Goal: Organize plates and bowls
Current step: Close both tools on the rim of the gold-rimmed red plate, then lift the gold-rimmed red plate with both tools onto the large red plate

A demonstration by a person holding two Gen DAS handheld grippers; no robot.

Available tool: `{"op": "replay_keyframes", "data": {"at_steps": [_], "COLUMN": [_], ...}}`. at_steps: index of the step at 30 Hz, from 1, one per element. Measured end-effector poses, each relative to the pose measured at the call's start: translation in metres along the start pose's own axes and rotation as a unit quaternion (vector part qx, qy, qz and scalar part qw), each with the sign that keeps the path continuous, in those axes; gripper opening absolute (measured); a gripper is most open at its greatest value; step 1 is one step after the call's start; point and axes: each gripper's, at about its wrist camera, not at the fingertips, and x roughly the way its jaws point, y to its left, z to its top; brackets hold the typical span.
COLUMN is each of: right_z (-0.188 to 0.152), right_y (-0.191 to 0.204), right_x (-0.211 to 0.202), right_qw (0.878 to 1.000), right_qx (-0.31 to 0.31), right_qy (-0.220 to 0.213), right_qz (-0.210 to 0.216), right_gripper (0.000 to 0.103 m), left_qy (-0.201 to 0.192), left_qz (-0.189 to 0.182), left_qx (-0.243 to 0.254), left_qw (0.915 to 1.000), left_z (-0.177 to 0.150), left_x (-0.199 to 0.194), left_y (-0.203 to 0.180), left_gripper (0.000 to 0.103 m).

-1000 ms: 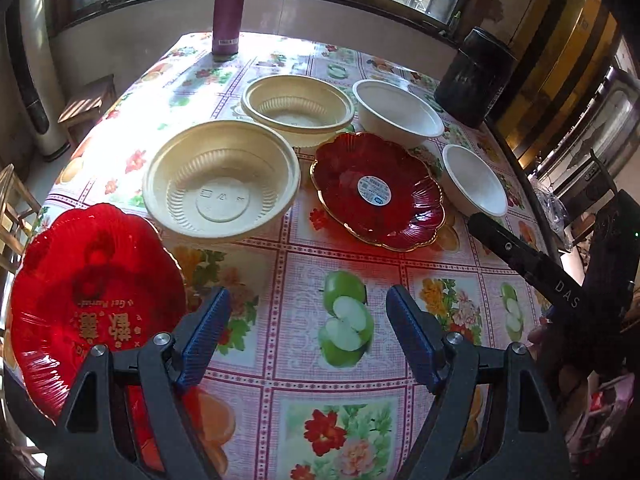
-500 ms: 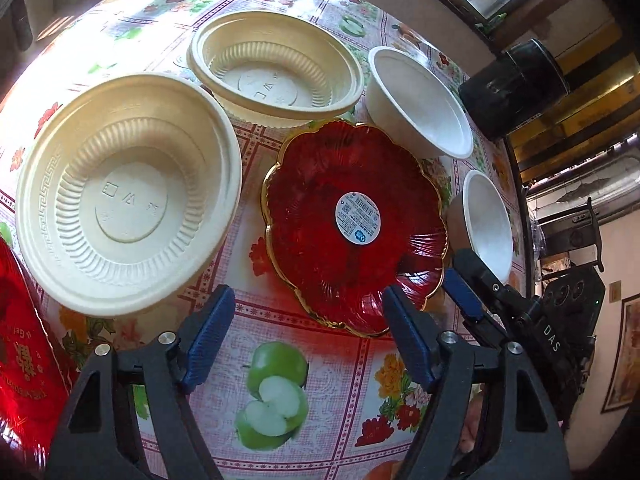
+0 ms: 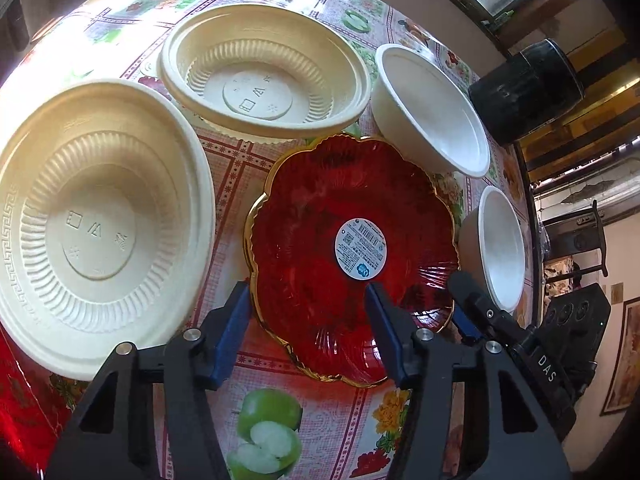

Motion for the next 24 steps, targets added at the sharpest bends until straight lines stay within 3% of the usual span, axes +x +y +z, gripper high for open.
{"op": "replay_keyframes", "data": {"at_steps": [3,8,15,19,24], "right_z": [0.0,-0.001,-0.001,-0.001,-0.003], "right_y": [0.0,-0.002,-0.007,-0.006,-0.006], "right_x": [0.002,0.004,0.005,0.002,-0.001], "right_qw": [1.0,1.0,1.0,0.999,0.999], "right_qx": [-0.001,-0.002,0.001,-0.008,-0.006], "right_qy": [-0.001,0.0,-0.002,-0.009,-0.008], "right_qz": [-0.003,-0.009,-0.024,-0.034,-0.033], "right_gripper": [0.037,0.028,0.008,0.007,0.007], "left_qy": [-0.008,-0.004,-0.002,0.002,-0.001], "left_qz": [0.008,0.011,0.022,0.022,0.021], "left_qx": [0.0,0.008,0.011,0.0,0.002], "left_qw": [0.9999,0.9999,0.9997,0.9997,0.9998], "left_z": [-0.001,-0.003,-0.001,-0.002,-0.009], "left_x": [-0.001,-0.003,0.007,0.013,0.011], "left_y": [0.003,0.004,-0.002,0.002,0.005], "left_gripper": [0.046,0.042,0.021,0.011,0.011]}}
